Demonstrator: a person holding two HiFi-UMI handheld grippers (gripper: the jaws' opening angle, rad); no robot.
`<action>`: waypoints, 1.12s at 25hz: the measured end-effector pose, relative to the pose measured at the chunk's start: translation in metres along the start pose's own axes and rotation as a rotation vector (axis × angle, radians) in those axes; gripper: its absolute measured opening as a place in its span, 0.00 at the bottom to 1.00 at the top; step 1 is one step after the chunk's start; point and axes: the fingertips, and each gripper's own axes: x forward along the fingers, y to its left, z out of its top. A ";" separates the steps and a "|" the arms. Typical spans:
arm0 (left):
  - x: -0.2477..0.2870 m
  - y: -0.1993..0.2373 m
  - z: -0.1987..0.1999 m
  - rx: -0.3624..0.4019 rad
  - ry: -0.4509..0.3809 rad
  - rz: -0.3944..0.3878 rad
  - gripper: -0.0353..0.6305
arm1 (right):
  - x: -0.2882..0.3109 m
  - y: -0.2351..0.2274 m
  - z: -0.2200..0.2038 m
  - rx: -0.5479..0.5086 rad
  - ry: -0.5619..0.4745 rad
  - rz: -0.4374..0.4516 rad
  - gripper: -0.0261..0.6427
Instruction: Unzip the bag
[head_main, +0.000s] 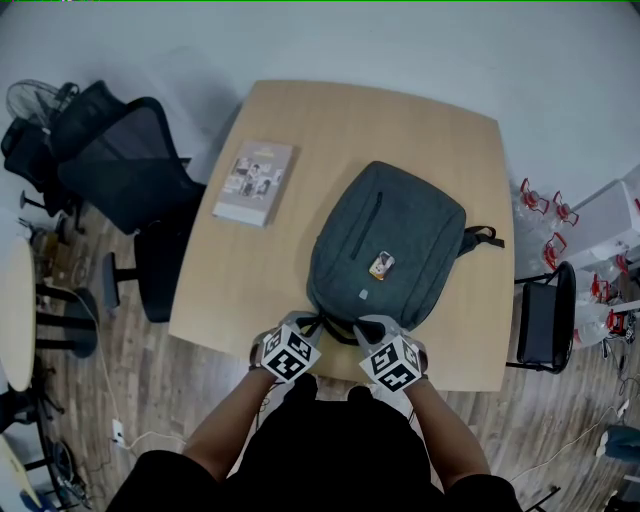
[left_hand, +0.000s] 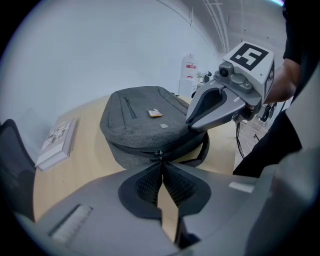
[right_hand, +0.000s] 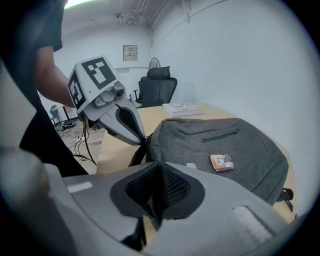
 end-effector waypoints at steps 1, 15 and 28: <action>0.000 -0.001 0.000 -0.008 -0.003 -0.005 0.09 | 0.001 0.000 0.001 0.002 0.000 -0.001 0.07; 0.010 -0.025 0.006 -0.046 -0.031 -0.063 0.09 | 0.020 0.011 0.024 0.025 -0.040 0.045 0.08; 0.013 -0.027 -0.004 -0.055 -0.050 -0.086 0.09 | -0.027 0.001 -0.047 -0.227 0.047 0.101 0.22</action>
